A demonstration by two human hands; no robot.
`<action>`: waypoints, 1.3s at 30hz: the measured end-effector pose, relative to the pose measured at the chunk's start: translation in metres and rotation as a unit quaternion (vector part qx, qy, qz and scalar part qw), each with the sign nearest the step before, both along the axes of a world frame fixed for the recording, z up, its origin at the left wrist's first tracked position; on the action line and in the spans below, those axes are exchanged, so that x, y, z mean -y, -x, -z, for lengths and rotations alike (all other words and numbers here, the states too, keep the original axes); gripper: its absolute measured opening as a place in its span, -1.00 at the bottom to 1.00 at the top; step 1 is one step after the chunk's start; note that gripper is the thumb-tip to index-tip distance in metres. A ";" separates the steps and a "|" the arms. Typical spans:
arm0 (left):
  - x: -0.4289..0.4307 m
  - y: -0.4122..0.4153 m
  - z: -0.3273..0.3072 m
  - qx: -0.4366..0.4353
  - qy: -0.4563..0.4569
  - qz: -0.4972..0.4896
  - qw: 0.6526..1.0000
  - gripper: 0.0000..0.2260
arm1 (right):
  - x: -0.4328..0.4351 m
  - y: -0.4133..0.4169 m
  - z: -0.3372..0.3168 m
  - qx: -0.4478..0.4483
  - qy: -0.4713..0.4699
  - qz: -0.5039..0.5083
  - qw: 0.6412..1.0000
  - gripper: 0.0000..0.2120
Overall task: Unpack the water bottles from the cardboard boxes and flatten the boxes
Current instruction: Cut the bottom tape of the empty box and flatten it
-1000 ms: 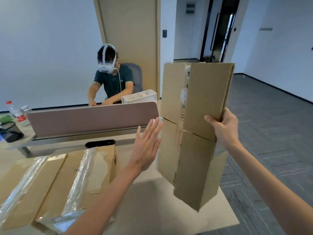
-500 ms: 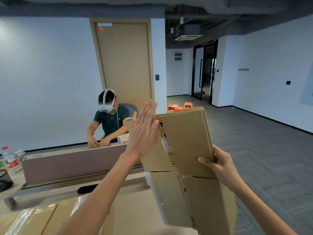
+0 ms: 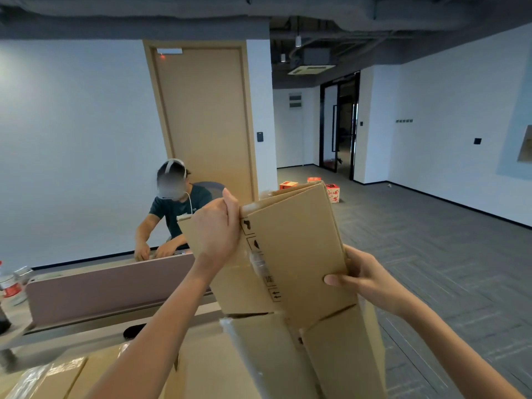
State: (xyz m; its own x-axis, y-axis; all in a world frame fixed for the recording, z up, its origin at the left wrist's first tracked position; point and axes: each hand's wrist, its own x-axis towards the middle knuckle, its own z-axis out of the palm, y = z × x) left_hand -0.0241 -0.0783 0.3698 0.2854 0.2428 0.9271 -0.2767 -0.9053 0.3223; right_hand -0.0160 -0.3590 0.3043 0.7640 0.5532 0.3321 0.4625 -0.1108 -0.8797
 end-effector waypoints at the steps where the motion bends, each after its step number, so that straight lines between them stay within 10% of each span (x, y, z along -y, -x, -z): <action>1: 0.000 0.002 -0.001 0.006 -0.007 -0.005 1.000 -0.50 | 0.003 -0.001 -0.005 0.000 0.030 -0.014 0.999 -0.52; 12: 0.004 0.019 0.022 -0.055 -0.096 -0.024 0.994 -0.50 | -0.002 -0.003 -0.072 0.169 0.060 0.063 0.982 -0.56; 24: 0.024 0.035 0.007 -0.061 -0.206 -0.080 0.973 -0.54 | 0.007 -0.017 -0.103 0.105 0.339 -0.065 0.932 -0.71; 39: 0.028 -0.009 0.105 -0.372 -0.131 -0.004 0.919 -0.48 | 0.002 -0.082 -0.010 0.072 0.446 -0.088 0.888 -0.96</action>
